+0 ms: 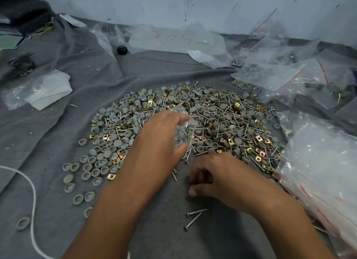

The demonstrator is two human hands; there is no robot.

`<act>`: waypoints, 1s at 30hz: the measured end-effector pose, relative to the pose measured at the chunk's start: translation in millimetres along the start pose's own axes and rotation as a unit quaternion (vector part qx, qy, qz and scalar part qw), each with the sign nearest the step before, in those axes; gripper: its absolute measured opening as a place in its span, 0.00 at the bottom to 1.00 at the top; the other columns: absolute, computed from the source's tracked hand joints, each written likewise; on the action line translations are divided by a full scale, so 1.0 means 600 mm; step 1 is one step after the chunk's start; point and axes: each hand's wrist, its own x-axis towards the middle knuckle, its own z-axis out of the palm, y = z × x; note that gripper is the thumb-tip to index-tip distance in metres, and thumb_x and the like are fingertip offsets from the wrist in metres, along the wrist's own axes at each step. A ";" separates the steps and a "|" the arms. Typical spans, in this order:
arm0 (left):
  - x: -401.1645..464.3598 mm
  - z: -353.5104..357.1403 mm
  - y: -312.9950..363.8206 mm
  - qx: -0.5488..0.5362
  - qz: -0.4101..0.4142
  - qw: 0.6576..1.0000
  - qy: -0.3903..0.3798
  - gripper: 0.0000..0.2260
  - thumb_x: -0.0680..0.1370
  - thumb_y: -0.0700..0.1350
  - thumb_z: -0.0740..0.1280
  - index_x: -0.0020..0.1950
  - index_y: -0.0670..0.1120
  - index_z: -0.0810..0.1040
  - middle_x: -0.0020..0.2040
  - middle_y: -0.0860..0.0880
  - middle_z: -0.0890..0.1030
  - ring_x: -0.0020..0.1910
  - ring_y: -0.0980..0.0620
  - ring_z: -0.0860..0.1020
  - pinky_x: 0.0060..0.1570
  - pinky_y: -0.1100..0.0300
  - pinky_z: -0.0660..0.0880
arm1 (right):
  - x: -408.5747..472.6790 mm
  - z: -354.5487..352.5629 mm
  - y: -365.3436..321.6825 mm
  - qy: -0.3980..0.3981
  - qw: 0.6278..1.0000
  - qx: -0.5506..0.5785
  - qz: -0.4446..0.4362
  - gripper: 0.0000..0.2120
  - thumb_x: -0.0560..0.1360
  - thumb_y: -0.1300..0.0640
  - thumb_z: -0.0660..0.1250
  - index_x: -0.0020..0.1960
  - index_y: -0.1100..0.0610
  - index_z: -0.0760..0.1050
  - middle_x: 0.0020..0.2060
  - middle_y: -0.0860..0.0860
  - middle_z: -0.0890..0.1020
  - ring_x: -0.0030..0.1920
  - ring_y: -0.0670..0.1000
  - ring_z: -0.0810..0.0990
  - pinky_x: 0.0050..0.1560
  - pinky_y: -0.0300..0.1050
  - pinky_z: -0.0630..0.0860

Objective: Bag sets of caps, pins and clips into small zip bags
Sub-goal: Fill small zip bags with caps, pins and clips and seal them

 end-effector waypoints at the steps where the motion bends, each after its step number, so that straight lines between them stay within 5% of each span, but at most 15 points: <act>1: 0.000 0.000 0.000 0.002 0.000 1.000 -0.001 0.24 0.70 0.46 0.78 0.65 0.53 0.76 0.53 0.62 0.70 0.49 0.61 0.70 0.53 0.65 0.67 | 0.000 0.001 0.001 -0.004 1.000 -0.011 -0.009 0.09 0.73 0.44 0.75 0.49 0.43 0.78 0.42 0.42 0.80 0.44 0.42 0.78 0.48 0.49 0.79; 7: 0.000 0.000 0.001 0.006 0.000 1.000 0.001 0.24 0.70 0.46 0.78 0.65 0.52 0.76 0.53 0.62 0.70 0.48 0.61 0.70 0.51 0.68 0.65 | -0.002 -0.007 0.014 0.049 0.994 0.085 -0.049 0.07 0.76 0.48 0.74 0.46 0.44 0.75 0.41 0.39 0.80 0.41 0.40 0.78 0.43 0.39 0.77; 10: -0.001 0.000 0.002 -0.003 -0.003 1.000 -0.004 0.25 0.71 0.47 0.78 0.66 0.53 0.75 0.54 0.61 0.73 0.49 0.61 0.71 0.53 0.66 0.67 | -0.006 -0.023 0.005 0.264 0.940 0.178 -0.119 0.08 0.76 0.49 0.74 0.46 0.43 0.75 0.40 0.36 0.78 0.38 0.41 0.77 0.37 0.28 0.71; 13: 0.000 -0.001 0.004 -0.002 0.002 1.000 -0.008 0.24 0.71 0.48 0.77 0.66 0.53 0.76 0.57 0.59 0.75 0.50 0.61 0.71 0.54 0.65 0.67 | 0.009 -0.018 -0.016 0.448 0.871 0.130 -0.154 0.08 0.75 0.54 0.76 0.48 0.49 0.76 0.41 0.39 0.78 0.39 0.40 0.75 0.42 0.28 0.68; 19: 0.001 -0.005 0.008 -0.001 0.010 1.000 0.004 0.24 0.71 0.45 0.77 0.66 0.50 0.77 0.55 0.60 0.73 0.49 0.61 0.68 0.53 0.66 0.65 | 0.026 -0.014 -0.021 0.455 0.874 0.132 -0.110 0.09 0.71 0.58 0.79 0.46 0.51 0.79 0.40 0.40 0.78 0.39 0.41 0.75 0.41 0.27 0.68; 21: 0.000 -0.008 0.005 -0.003 0.008 1.000 0.013 0.24 0.71 0.45 0.77 0.66 0.51 0.76 0.55 0.61 0.71 0.50 0.62 0.69 0.54 0.68 0.64 | 0.013 -0.023 -0.006 0.407 0.898 0.133 -0.103 0.10 0.72 0.57 0.78 0.44 0.47 0.77 0.36 0.39 0.76 0.37 0.43 0.75 0.38 0.29 0.69; 24: -0.001 -0.010 0.003 0.000 0.002 1.000 0.026 0.25 0.71 0.45 0.76 0.67 0.51 0.75 0.55 0.61 0.70 0.50 0.63 0.68 0.52 0.71 0.63 | -0.011 -0.028 0.014 0.082 0.989 0.114 -0.046 0.14 0.68 0.46 0.80 0.48 0.42 0.78 0.41 0.38 0.80 0.42 0.39 0.78 0.40 0.32 0.73; 26: 0.000 -0.011 0.004 0.001 0.001 0.999 0.032 0.25 0.71 0.45 0.76 0.67 0.51 0.75 0.55 0.61 0.70 0.50 0.63 0.68 0.50 0.74 0.62 | -0.016 -0.020 0.012 -0.085 0.995 0.031 -0.039 0.20 0.66 0.44 0.81 0.54 0.39 0.79 0.47 0.37 0.80 0.48 0.37 0.77 0.49 0.34 0.74; 30: -0.001 -0.013 0.003 0.007 0.000 0.999 0.038 0.25 0.71 0.46 0.76 0.67 0.52 0.75 0.56 0.62 0.70 0.50 0.64 0.68 0.50 0.76 0.62 | -0.009 -0.004 -0.006 -0.098 0.988 -0.103 -0.065 0.13 0.71 0.44 0.76 0.54 0.43 0.80 0.52 0.39 0.79 0.57 0.43 0.73 0.61 0.45 0.63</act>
